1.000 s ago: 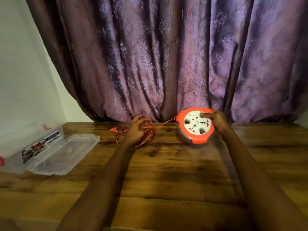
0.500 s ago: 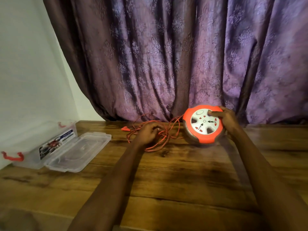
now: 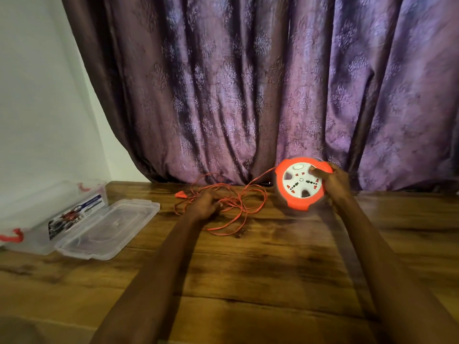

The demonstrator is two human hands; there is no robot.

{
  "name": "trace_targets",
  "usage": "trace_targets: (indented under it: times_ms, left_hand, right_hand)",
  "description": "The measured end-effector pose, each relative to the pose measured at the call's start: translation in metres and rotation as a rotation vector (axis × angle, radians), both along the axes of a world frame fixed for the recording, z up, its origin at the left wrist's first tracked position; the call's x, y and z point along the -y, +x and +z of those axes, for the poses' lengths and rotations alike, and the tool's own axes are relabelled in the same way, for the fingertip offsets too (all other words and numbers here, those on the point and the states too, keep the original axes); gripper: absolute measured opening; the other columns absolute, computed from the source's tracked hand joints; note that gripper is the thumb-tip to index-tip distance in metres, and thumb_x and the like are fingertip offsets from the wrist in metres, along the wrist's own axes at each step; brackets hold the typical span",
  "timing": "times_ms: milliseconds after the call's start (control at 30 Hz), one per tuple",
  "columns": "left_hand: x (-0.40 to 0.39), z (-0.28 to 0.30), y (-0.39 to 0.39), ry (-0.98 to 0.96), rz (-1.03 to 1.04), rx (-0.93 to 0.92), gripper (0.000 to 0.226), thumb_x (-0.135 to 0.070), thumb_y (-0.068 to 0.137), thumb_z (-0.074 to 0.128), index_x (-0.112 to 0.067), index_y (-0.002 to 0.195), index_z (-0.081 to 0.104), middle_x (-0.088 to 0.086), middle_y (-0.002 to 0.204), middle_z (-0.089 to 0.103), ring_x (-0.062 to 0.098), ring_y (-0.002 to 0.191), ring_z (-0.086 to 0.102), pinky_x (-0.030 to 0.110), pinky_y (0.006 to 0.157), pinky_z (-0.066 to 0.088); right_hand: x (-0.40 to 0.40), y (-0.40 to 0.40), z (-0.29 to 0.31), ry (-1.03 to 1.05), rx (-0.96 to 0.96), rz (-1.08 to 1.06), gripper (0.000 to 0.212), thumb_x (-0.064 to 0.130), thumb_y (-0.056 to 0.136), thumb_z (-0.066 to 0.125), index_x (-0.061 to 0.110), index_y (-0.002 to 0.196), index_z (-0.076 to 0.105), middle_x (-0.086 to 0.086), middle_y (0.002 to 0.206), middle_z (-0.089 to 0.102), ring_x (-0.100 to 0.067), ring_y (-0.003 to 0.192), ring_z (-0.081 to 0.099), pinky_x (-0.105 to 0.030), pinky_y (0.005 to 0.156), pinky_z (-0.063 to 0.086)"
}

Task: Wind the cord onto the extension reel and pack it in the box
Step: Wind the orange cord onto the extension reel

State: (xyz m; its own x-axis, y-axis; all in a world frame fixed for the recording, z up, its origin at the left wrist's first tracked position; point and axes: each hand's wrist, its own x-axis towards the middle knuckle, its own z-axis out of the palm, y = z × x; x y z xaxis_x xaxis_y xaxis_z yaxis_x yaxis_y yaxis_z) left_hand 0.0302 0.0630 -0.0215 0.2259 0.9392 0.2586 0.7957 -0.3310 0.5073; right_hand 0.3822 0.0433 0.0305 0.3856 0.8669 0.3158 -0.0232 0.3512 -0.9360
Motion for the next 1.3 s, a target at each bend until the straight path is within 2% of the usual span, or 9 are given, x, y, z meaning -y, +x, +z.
trace_targets:
  times_ms: [167,367,500,600,667,833,1000,1133,1300]
  left_hand:
    - [-0.003,0.007,-0.031,0.047,0.196,-0.083,0.024,-0.012,0.096,0.054,0.002,0.107,0.07,0.023,0.111,0.07,0.035,0.102,0.066,0.043,0.088,0.05]
    - [0.001,0.005,-0.02,0.24,0.09,-0.042,0.044,-0.027,0.089,0.069,-0.017,0.131,0.062,0.01,0.135,0.058,0.028,0.128,0.05,0.035,0.112,0.036]
    - [0.013,0.009,0.018,0.54,0.08,0.276,0.026,-0.039,0.094,0.056,-0.019,0.083,0.068,-0.001,0.081,0.069,0.006,0.076,0.059,0.029,0.071,0.045]
    - [0.019,0.009,0.053,0.272,0.016,0.394,0.048,-0.055,0.093,0.051,-0.013,0.078,0.069,0.007,0.07,0.072,0.004,0.057,0.059,0.025,0.054,0.042]
    - [0.021,0.008,0.075,-0.036,-0.093,0.77,0.036,-0.05,0.091,0.061,-0.015,0.089,0.069,0.008,0.077,0.072,0.011,0.061,0.062,0.023,0.053,0.047]
    - [0.011,0.01,0.095,-0.238,-0.239,1.277,0.018,-0.015,0.092,0.065,-0.017,0.11,0.064,0.009,0.117,0.069,0.023,0.108,0.062,0.05,0.095,0.051]
    - [0.0,0.006,0.098,-0.236,-0.141,1.364,0.037,-0.014,0.09,0.069,-0.013,0.126,0.061,0.013,0.129,0.066,0.028,0.118,0.064,0.051,0.092,0.056]
    - [-0.007,-0.001,0.097,-0.173,-0.081,1.398,0.04,-0.017,0.091,0.068,-0.013,0.13,0.059,0.016,0.129,0.065,0.021,0.109,0.066,0.037,0.081,0.06]
    - [-0.013,-0.009,0.092,-0.128,-0.098,1.418,0.042,-0.017,0.089,0.07,-0.013,0.13,0.06,0.018,0.125,0.067,0.02,0.099,0.067,0.037,0.076,0.061]
  right_hand:
    - [-0.008,-0.012,0.0,-0.017,0.116,0.024,0.031,0.005,0.077,0.078,0.014,0.105,0.068,0.0,0.082,0.069,-0.006,0.061,0.064,-0.021,0.056,0.055]
    - [-0.016,-0.043,0.003,-0.026,-0.044,0.149,0.02,0.005,0.079,0.076,0.012,0.096,0.067,-0.01,0.087,0.068,-0.018,0.068,0.061,-0.031,0.064,0.051]
    - [-0.017,-0.061,0.005,0.016,-0.127,0.217,0.02,0.01,0.081,0.077,0.015,0.098,0.067,-0.008,0.09,0.07,-0.017,0.07,0.063,-0.031,0.066,0.052]
    - [-0.018,-0.072,0.008,0.061,-0.145,0.247,0.031,0.01,0.084,0.075,0.008,0.113,0.065,-0.01,0.099,0.07,-0.019,0.079,0.063,-0.033,0.073,0.054]
    - [-0.017,-0.075,0.009,0.077,-0.125,0.25,0.029,0.01,0.083,0.076,0.011,0.11,0.065,-0.008,0.096,0.07,-0.016,0.077,0.064,-0.03,0.069,0.055]
    - [-0.026,-0.075,0.004,0.099,0.002,0.221,0.032,0.015,0.084,0.078,0.012,0.113,0.065,-0.007,0.101,0.071,-0.017,0.084,0.067,-0.023,0.067,0.058]
    - [-0.036,-0.065,-0.01,0.336,0.648,-0.104,0.058,0.025,0.085,0.077,0.016,0.137,0.052,-0.005,0.129,0.052,-0.018,0.113,0.054,-0.03,0.096,0.046]
    - [-0.034,-0.073,-0.02,0.496,1.33,-0.277,0.05,0.041,0.084,0.067,0.038,0.132,0.056,0.002,0.124,0.056,-0.025,0.11,0.054,-0.043,0.085,0.045]
    - [-0.033,-0.097,-0.026,0.376,1.582,-0.375,0.066,0.038,0.077,0.064,0.044,0.141,0.045,-0.005,0.126,0.057,-0.03,0.107,0.054,-0.043,0.082,0.041]
